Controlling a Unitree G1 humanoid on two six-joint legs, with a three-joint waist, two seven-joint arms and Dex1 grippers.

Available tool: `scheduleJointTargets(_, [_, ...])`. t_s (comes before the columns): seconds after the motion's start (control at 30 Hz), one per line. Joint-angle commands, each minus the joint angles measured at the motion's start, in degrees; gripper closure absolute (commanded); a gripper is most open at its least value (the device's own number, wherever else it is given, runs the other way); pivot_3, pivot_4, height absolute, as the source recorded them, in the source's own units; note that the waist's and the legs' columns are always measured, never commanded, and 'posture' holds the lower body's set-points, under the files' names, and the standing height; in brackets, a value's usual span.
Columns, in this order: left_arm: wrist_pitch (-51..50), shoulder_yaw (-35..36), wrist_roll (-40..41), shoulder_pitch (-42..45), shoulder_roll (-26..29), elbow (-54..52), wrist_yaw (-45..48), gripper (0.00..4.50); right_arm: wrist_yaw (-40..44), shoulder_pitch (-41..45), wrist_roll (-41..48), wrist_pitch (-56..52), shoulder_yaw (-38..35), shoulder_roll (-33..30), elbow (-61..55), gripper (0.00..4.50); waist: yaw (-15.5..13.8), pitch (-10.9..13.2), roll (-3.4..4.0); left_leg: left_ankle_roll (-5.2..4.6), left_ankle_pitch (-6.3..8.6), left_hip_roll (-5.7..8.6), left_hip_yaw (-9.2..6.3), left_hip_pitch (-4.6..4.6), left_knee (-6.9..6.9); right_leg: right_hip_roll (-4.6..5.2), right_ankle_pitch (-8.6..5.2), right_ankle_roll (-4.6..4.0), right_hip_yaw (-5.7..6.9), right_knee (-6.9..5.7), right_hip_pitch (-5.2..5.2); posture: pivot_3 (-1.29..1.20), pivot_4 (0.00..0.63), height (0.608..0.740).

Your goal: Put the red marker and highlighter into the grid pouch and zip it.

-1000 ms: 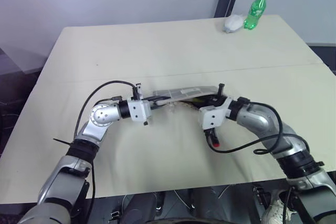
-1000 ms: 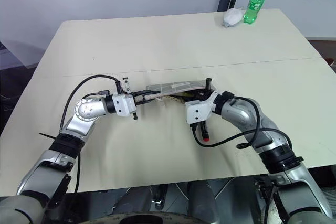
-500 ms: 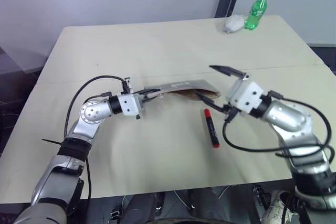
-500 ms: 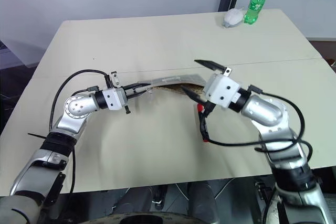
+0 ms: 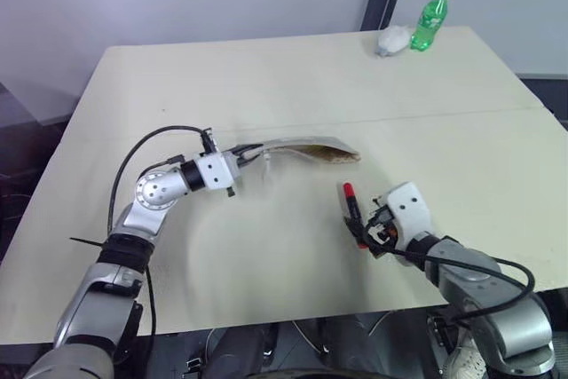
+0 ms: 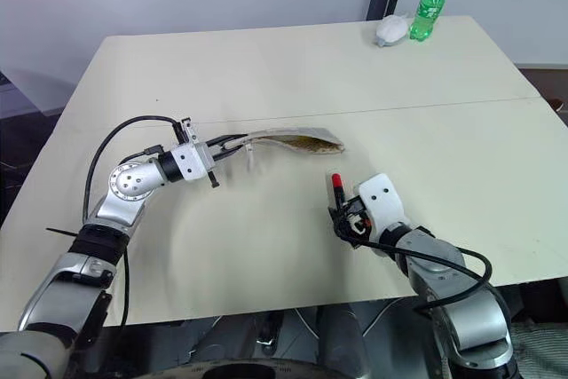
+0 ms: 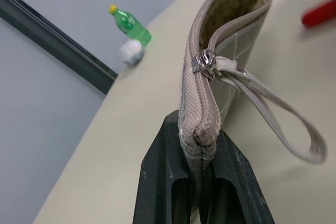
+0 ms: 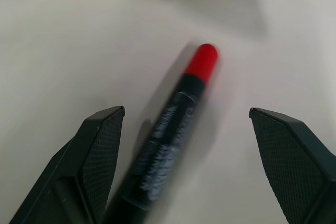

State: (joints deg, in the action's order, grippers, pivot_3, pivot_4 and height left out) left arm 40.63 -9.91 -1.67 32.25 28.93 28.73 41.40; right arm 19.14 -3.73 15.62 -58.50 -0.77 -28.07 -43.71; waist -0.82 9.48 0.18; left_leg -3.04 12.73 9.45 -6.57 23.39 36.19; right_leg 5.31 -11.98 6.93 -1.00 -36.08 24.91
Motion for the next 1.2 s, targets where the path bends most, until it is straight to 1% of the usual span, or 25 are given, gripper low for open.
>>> scheduleJointTargets(0.03, [0.5, 1.2, 0.9, 1.4, 0.5, -1.3, 0.3, 4.50, -0.6, -0.8, 0.1, -3.5, 1.8, -1.3, -1.3, 0.57, 0.0, 0.0, 0.00, 0.00, 0.00, 0.00, 0.01, 0.00, 0.00, 0.02, 0.00, 0.00, 0.00, 0.00, 0.00, 0.00, 0.150, 0.739])
scheduleJointTargets(0.1, [0.5, 1.1, 0.8, 1.4, 0.5, -1.2, 0.4, 4.50, -0.6, -0.9, 0.6, -4.3, 1.7, -0.9, -1.0, 0.57, 0.0, 0.0, -0.01, -0.01, 0.00, 0.00, 0.02, 0.01, -0.02, 0.02, 0.00, 0.00, 0.00, 0.04, 0.00, 0.00, 0.150, 0.739])
scheduleJointTargets(0.13, [0.7, 1.1, 0.6, 1.3, 0.6, -1.2, 0.3, 4.50, -0.4, -0.8, -0.8, -3.8, 3.2, -3.2, -0.5, 0.57, 0.0, 0.0, -0.01, -0.01, 0.01, 0.00, 0.02, 0.01, -0.02, 0.02, 0.00, 0.00, 0.00, 0.06, -0.01, 0.00, 0.150, 0.739])
scheduleJointTargets(0.17, [1.2, 1.0, 0.1, 1.0, 0.8, -1.2, 0.2, 4.50, -0.5, -0.7, -2.4, -2.7, 4.2, -5.1, 0.4, 1.08, 0.0, 0.0, -0.01, -0.01, 0.01, 0.00, 0.02, 0.01, -0.02, 0.02, 0.00, 0.01, 0.01, 0.07, -0.02, 0.00, 0.150, 0.739])
scheduleJointTargets(0.2, [1.4, 0.9, -0.2, 0.8, 0.9, -1.2, 0.1, 4.50, -0.8, -0.3, -3.2, -1.4, 4.0, -5.8, 1.2, 1.33, 0.0, 0.0, -0.02, -0.01, 0.01, 0.00, 0.04, 0.01, -0.01, 0.03, 0.00, 0.01, 0.01, 0.06, -0.02, 0.00, 0.150, 0.739])
scheduleJointTargets(0.23, [1.5, 0.9, -0.4, 0.6, 0.9, -1.2, 0.0, 4.50, -1.1, 0.3, -3.7, 0.0, 3.3, -6.1, 1.9, 1.73, 0.0, 0.0, -0.05, -0.01, 0.01, 0.01, 0.03, -0.01, 0.00, 0.03, 0.00, 0.01, 0.04, 0.10, -0.02, 0.00, 0.150, 0.739])
scheduleJointTargets(0.27, [1.6, 0.9, -0.4, 0.5, 0.9, -1.2, 0.0, 4.50, -0.5, 0.9, -4.1, 2.0, 3.0, -7.3, 2.3, 2.30, -0.1, 0.0, -0.06, -0.01, 0.01, 0.00, 0.02, -0.01, 0.01, 0.03, 0.00, 0.01, 0.05, 0.11, -0.04, 0.00, 0.150, 0.739])
scheduleJointTargets(0.37, [1.7, 0.7, -1.0, 0.3, 0.9, -1.0, -0.3, 4.50, 4.9, 1.5, -3.8, 9.3, 2.5, -11.6, 2.5, 3.90, -0.1, 0.0, -0.07, -0.02, 0.01, 0.01, 0.03, -0.01, 0.07, 0.05, 0.00, 0.01, 0.09, 0.14, -0.14, 0.00, 0.150, 0.739])
scheduleJointTargets(0.4, [1.9, 0.5, -1.6, 0.4, 0.9, -0.8, -0.5, 4.50, 7.7, 1.1, -4.2, 12.8, 2.9, -14.0, 2.4, 4.19, -0.1, 0.0, -0.07, -0.02, 0.01, 0.01, 0.03, 0.00, 0.08, 0.05, 0.00, 0.01, 0.10, 0.16, -0.18, 0.00, 0.150, 0.739])
scheduleJointTargets(0.47, [2.3, 0.3, -2.8, 0.6, 0.9, -0.1, -1.2, 4.50, 11.6, -0.2, -5.7, 19.3, 3.9, -17.8, 2.6, 4.19, 0.0, 0.0, -0.08, -0.02, 0.01, 0.01, 0.02, -0.01, 0.06, 0.05, 0.00, 0.03, 0.11, 0.20, -0.21, 0.00, 0.150, 0.739])
scheduleJointTargets(0.5, [2.5, 0.3, -3.2, 0.7, 0.8, 0.2, -1.5, 4.50, 13.0, -0.6, -5.6, 21.8, 4.0, -18.5, 2.5, 4.19, 0.0, 0.0, -0.09, -0.02, 0.01, 0.00, 0.01, -0.01, 0.04, 0.06, -0.02, 0.05, 0.12, 0.20, -0.20, 0.00, 0.150, 0.739])
scheduleJointTargets(0.57, [2.6, 0.4, -3.5, 0.9, 0.6, 0.5, -1.8, 4.50, 14.1, -0.3, -4.6, 24.6, 3.2, -17.7, 2.6, 4.19, 0.0, 0.0, -0.12, -0.02, 0.01, 0.00, -0.03, -0.01, 0.00, 0.06, -0.04, 0.09, 0.14, 0.20, -0.19, 0.00, 0.150, 0.739])
scheduleJointTargets(0.67, [2.8, 0.3, -3.8, 1.2, 0.3, 0.9, -1.9, 4.50, 14.6, 3.0, -6.5, 29.9, 3.0, -17.0, 4.0, 4.19, 0.1, 0.0, -0.14, -0.02, 0.01, 0.00, -0.03, 0.00, 0.00, 0.08, -0.04, 0.09, 0.14, 0.20, -0.17, 0.00, 0.150, 0.739])
scheduleJointTargets(0.73, [3.0, 0.1, -4.1, 1.3, 0.2, 1.0, -1.8, 4.50, 13.4, 6.6, -8.0, 31.2, 2.6, -16.3, 5.8, 4.19, 0.1, 0.0, -0.18, -0.02, 0.02, 0.00, -0.01, 0.00, 0.04, 0.07, -0.04, 0.09, 0.13, 0.20, -0.20, 0.00, 0.150, 0.739])
scheduleJointTargets(0.8, [3.6, -0.1, -4.9, 1.5, 0.6, 1.5, -1.9, 4.50, 13.0, 8.0, -9.8, 32.5, 2.6, -16.4, 7.6, 4.19, 0.0, 0.0, -0.18, -0.02, 0.02, 0.00, -0.02, -0.01, 0.08, 0.07, -0.03, 0.08, 0.14, 0.20, -0.24, 0.00, 0.150, 0.739])
scheduleJointTargets(0.9, [4.0, 0.2, -4.6, 2.0, 0.9, 2.4, -1.5, 4.50, 13.2, 8.4, -13.0, 34.3, 3.4, -17.4, 10.4, 4.19, -0.5, 0.0, -0.21, -0.02, 0.02, 0.00, -0.07, -0.01, 0.05, 0.07, -0.04, 0.08, 0.18, 0.21, -0.23, 0.00, 0.150, 0.739])
scheduleJointTargets(1.03, [3.9, -0.1, -4.2, 2.5, 0.0, 2.4, -1.3, 4.50, 14.0, 8.6, -17.6, 37.4, 5.5, -18.6, 14.3, 4.19, -1.1, 0.0, -0.20, -0.04, 0.03, 0.01, -0.01, 0.01, 0.03, 0.08, -0.03, 0.08, 0.16, 0.23, -0.18, 0.00, 0.150, 0.739])
scheduleJointTargets(1.2, [3.6, -0.6, -4.4, 2.4, -1.3, 1.3, -1.4, 4.50, 14.3, 9.3, -20.0, 40.1, 6.2, -18.0, 16.2, 4.19, -1.4, 0.0, -0.20, -0.04, 0.03, 0.01, 0.00, 0.01, 0.01, 0.08, -0.03, 0.08, 0.15, 0.22, -0.17, 0.00, 0.150, 0.739])
